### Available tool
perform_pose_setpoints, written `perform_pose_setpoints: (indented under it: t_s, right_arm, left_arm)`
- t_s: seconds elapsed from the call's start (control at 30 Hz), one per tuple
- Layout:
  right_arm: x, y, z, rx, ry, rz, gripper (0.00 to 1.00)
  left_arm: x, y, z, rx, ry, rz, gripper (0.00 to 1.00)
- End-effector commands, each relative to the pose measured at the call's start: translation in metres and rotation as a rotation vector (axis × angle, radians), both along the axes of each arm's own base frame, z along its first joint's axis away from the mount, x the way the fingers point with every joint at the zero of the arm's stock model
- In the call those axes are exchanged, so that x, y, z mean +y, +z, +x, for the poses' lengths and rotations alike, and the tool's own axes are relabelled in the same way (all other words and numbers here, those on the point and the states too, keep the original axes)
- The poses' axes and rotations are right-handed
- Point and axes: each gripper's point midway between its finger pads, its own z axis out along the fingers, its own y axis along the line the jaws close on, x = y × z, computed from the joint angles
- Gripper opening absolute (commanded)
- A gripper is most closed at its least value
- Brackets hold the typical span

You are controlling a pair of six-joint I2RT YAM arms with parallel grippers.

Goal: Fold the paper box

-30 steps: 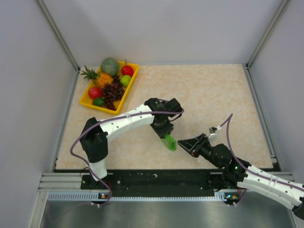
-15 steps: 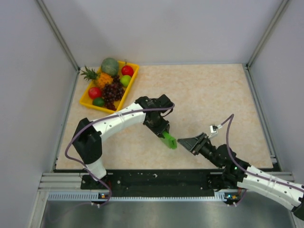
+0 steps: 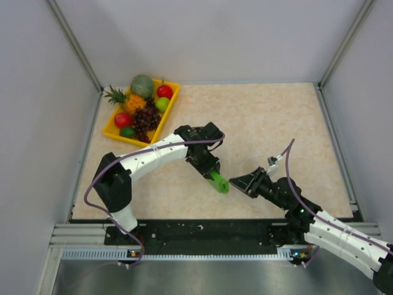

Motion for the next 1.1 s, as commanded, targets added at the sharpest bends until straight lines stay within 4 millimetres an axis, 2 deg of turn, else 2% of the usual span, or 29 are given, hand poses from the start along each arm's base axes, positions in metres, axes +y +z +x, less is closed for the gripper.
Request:
perform_pose_setpoints:
  t_s: [0.0, 0.1, 0.2, 0.27, 0.37, 0.47, 0.5, 0.6, 0.7, 0.77, 0.83, 0.97, 1.07]
  right_arm:
    - [0.016, 0.025, -0.012, 0.175, 0.091, 0.260, 0.34]
    - [0.017, 0.018, -0.011, 0.247, 0.075, 0.288, 0.32]
    - [0.020, 0.023, -0.014, 0.263, 0.095, 0.325, 0.29]
    - [0.019, 0.016, -0.015, 0.298, 0.075, 0.307, 0.29]
    - [0.017, 0.016, -0.014, 0.304, 0.054, 0.309, 0.27]
    - [0.016, 0.008, -0.014, 0.301, 0.048, 0.266, 0.27]
    - [0.016, 0.014, -0.011, 0.278, 0.047, 0.255, 0.27]
    - [0.020, 0.013, -0.018, 0.228, 0.107, 0.140, 0.31]
    - [0.020, 0.008, -0.025, 0.281, 0.122, 0.238, 0.36]
    - [0.016, 0.010, -0.021, 0.318, 0.080, 0.311, 0.31]
    - [0.012, 0.003, -0.016, 0.330, 0.036, 0.271, 0.28]
    - [0.015, 0.016, -0.012, 0.307, 0.039, 0.285, 0.26]
    - [0.023, 0.012, -0.014, 0.323, 0.073, 0.276, 0.26]
  left_arm:
    - [0.026, -0.031, -0.006, -0.026, -0.009, 0.175, 0.00]
    - [0.026, -0.031, -0.003, -0.057, -0.002, 0.190, 0.00]
    - [0.025, -0.037, -0.003, -0.057, 0.002, 0.199, 0.00]
    - [0.023, -0.039, -0.003, -0.051, 0.004, 0.196, 0.00]
    - [0.022, -0.035, 0.001, -0.072, 0.005, 0.199, 0.00]
    - [0.022, -0.031, 0.004, -0.089, 0.007, 0.204, 0.00]
    - [0.022, -0.028, 0.006, -0.096, 0.006, 0.206, 0.00]
    - [0.028, -0.027, 0.005, -0.101, 0.003, 0.237, 0.00]
    - [0.028, -0.027, 0.004, -0.104, 0.002, 0.229, 0.00]
    - [0.025, -0.026, 0.004, -0.112, -0.004, 0.225, 0.00]
    - [0.024, -0.026, 0.004, -0.116, -0.007, 0.231, 0.00]
    - [0.023, -0.027, 0.003, -0.119, -0.013, 0.238, 0.00]
    - [0.021, -0.025, 0.004, -0.128, -0.019, 0.238, 0.00]
